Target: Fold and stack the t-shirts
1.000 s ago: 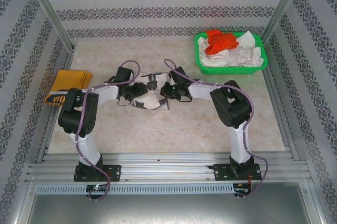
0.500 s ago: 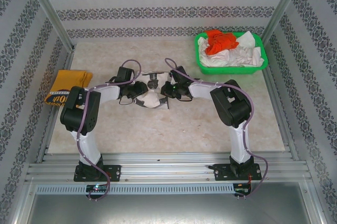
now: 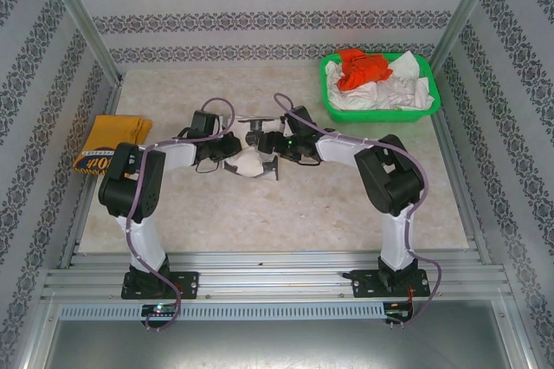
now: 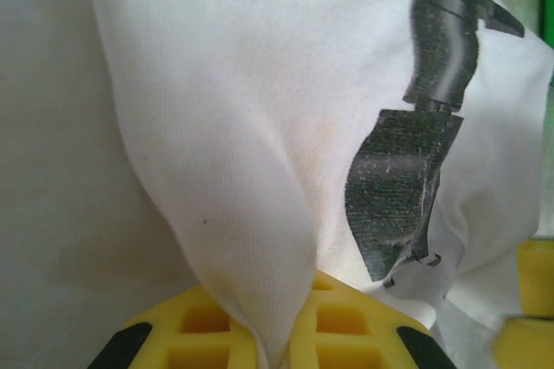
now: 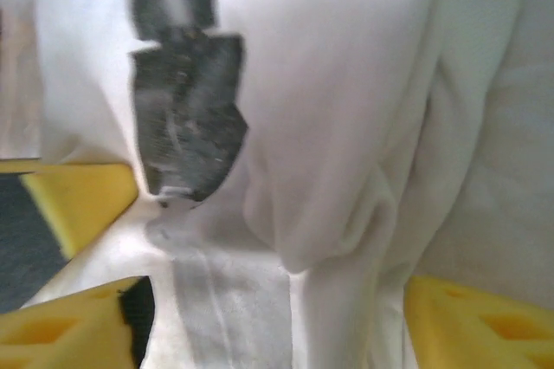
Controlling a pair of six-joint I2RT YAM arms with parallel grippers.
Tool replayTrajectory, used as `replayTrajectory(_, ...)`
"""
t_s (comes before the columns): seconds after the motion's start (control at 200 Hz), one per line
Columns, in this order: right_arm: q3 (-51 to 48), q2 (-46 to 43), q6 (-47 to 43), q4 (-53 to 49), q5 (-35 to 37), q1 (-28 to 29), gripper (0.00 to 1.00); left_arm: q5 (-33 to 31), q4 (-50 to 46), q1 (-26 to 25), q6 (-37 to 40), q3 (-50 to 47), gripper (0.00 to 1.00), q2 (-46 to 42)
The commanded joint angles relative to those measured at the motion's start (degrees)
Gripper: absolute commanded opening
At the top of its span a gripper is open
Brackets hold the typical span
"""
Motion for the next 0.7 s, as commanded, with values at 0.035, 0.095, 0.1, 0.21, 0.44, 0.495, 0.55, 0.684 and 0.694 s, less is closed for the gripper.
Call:
replayTrajectory(0.035,-4.1,-7.1,-4.2,4.3,3.0,0.4,0.90,5.1,-0.4,4.5,11.6,-2.7,0.00,-5.8)
replayTrajectory(0.095,-5.7,-8.9,-6.2,6.2,3.7,0.4,0.93,5.9,-3.4,6.3,14.5,-2.7,0.00,-7.6)
replayTrajectory(0.1,-5.9,-9.1,-6.4,6.4,3.8,0.4,0.93,5.9,-3.7,6.4,14.9,-2.6,0.00,-7.8)
replayTrajectory(0.21,-7.5,-11.2,-12.0,8.7,3.5,0.9,0.96,5.1,-12.0,9.5,21.4,-1.2,0.00,-11.4)
replayTrajectory(0.44,-5.5,-12.3,-23.9,11.4,0.0,4.6,0.98,-2.0,-29.1,16.7,32.0,3.9,0.00,-15.8)
replayTrajectory(0.495,-5.1,-12.3,-27.1,12.7,-0.3,6.1,0.98,-4.6,-31.9,17.9,34.4,4.6,0.00,-17.0)
replayTrajectory(0.55,-4.4,-12.2,-28.8,13.1,0.0,7.4,0.98,-7.4,-34.1,19.2,37.2,5.1,0.00,-18.4)
replayTrajectory(0.684,-2.3,-10.9,-28.5,13.3,-1.0,8.9,0.98,-12.4,-36.1,23.0,43.4,4.9,0.00,-21.9)
replayTrajectory(0.694,-2.2,-10.8,-28.3,13.4,-1.1,9.0,0.98,-12.7,-36.1,23.3,43.9,4.9,0.00,-22.0)
